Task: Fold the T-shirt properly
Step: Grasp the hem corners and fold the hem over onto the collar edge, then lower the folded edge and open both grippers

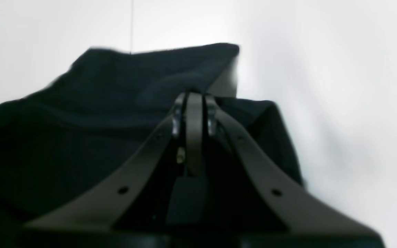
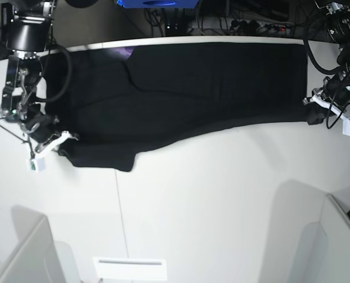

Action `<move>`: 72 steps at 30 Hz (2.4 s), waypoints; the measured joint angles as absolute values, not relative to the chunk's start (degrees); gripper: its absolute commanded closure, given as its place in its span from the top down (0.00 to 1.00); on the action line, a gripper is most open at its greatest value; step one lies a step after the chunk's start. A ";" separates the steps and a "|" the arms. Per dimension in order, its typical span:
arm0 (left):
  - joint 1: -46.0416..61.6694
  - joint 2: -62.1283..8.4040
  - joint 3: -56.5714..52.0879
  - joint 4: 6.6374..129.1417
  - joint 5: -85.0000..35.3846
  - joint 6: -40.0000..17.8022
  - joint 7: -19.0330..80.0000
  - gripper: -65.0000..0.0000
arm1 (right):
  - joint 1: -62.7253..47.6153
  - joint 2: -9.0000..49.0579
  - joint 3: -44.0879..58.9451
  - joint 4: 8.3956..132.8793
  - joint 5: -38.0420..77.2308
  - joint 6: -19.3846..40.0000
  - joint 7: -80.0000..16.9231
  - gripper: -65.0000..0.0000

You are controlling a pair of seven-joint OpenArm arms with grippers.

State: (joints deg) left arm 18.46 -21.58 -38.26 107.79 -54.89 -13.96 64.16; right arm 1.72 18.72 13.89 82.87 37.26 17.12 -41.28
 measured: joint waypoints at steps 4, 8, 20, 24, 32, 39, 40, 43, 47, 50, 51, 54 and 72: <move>18.46 -21.58 -38.24 109.49 -55.24 -13.98 65.60 0.00 | 0.25 18.35 17.78 86.63 37.06 17.08 -43.11 0.00; 20.21 -21.58 -38.22 109.51 -55.24 -13.96 66.19 0.00 | -1.17 17.56 20.53 89.97 36.97 17.12 -47.64 0.00; 23.40 -22.04 -38.26 109.65 -58.65 -16.10 66.28 0.00 | -7.14 17.28 23.03 97.06 37.26 17.39 -49.08 0.00; 23.38 -22.06 -38.26 109.65 -58.65 -16.12 66.26 0.00 | -9.61 17.28 23.03 99.07 37.12 17.37 -49.04 0.00; 24.25 -24.18 -38.19 109.65 -58.78 -16.10 66.26 0.00 | -13.02 17.30 23.05 103.20 37.26 17.32 -49.12 0.00; 25.10 -24.32 -38.22 109.65 -58.81 -16.12 66.46 0.00 | -13.21 17.28 23.07 104.51 37.28 17.34 -53.21 0.00; 25.08 -24.34 -38.22 109.65 -58.81 -16.12 66.41 0.00 | -13.26 17.10 24.08 104.99 37.36 17.34 -54.11 0.00; 25.12 -24.53 -38.19 109.65 -58.78 -16.10 66.32 0.00 | -13.21 15.70 28.45 106.80 37.23 17.34 -56.62 0.00; 25.28 -25.21 -38.19 109.65 -58.81 -16.10 66.26 0.00 | -13.21 14.70 31.70 109.10 37.12 17.37 -61.78 0.00; 25.47 -25.10 -38.19 109.65 -58.81 -16.12 66.26 0.00 | -13.23 14.50 31.83 110.61 37.50 17.37 -62.54 0.00; 25.52 -25.10 -38.17 109.65 -58.81 -16.12 66.28 0.00 | -13.41 14.20 31.90 110.65 37.47 17.37 -62.54 0.00; 26.98 -25.19 -38.19 109.69 -58.83 -16.12 66.15 0.00 | -14.68 13.39 31.88 110.61 37.21 17.39 -63.57 0.00; 29.89 -27.46 -38.22 110.76 -58.78 -16.12 66.24 0.00 | -19.88 13.34 37.15 113.89 37.45 17.39 -66.70 0.00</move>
State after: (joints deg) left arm 29.89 -27.46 -38.22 110.76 -58.78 -16.12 66.24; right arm -19.88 13.34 37.15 113.89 37.45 17.39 -66.70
